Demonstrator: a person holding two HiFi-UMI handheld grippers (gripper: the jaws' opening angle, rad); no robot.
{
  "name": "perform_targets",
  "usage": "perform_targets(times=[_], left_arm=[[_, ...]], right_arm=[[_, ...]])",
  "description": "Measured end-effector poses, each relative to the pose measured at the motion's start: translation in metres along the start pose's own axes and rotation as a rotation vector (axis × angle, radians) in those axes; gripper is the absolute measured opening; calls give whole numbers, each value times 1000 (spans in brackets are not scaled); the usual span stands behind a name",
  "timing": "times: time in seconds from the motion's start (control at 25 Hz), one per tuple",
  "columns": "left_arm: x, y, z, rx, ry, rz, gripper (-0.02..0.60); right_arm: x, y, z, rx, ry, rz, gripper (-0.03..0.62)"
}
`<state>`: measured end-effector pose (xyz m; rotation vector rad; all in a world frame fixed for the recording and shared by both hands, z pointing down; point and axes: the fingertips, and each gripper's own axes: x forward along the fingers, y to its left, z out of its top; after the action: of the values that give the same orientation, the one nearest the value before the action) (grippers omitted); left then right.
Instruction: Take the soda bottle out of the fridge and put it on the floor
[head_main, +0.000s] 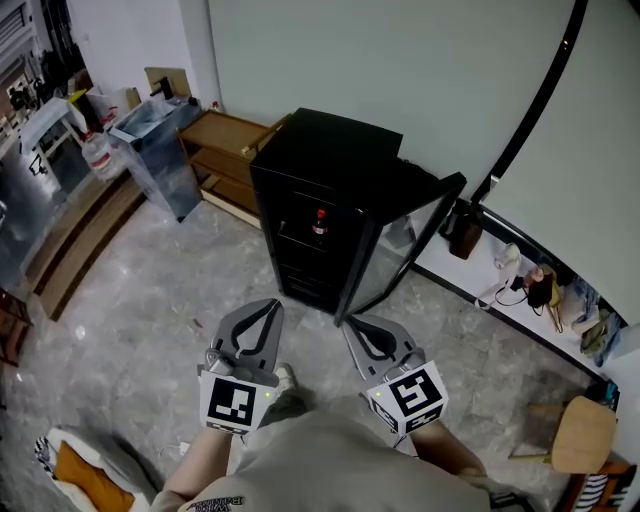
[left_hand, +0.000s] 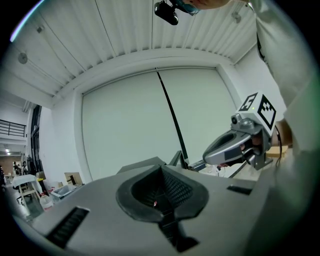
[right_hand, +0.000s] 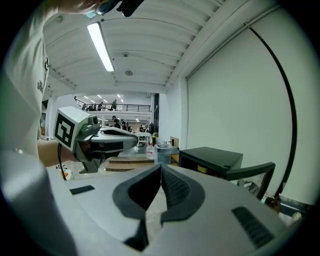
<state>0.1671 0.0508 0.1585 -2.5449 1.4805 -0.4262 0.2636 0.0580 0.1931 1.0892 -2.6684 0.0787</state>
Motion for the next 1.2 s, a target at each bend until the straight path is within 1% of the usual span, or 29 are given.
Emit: perform_targets(times=[0.16, 0.28, 0.4, 0.56, 0.68, 0.88, 1.0, 1.2], left_arm=[[27, 44, -9, -18, -5, -17, 8], [45, 75, -16, -15, 4, -43, 8], [63, 103, -26, -8, 17, -77, 8], [83, 135, -40, -19, 23, -121, 8], [96, 158, -46, -33, 12, -132, 8], [107, 181, -57, -21, -7, -174, 8], [112, 193, -69, -23, 2, -184, 8], [116, 211, -80, -52, 8, -181, 8]], right_arm=[[46, -20, 12, -10, 30, -48, -3], [79, -33, 19, 7, 42, -83, -3], [112, -39, 26, 35, 36, -94, -3], [153, -40, 36, 53, 20, -96, -3], [176, -43, 39, 55, 30, -125, -3], [204, -48, 38, 56, 39, -180, -3], [216, -49, 37, 68, 37, -206, -3], [234, -51, 25, 59, 105, -215, -3]])
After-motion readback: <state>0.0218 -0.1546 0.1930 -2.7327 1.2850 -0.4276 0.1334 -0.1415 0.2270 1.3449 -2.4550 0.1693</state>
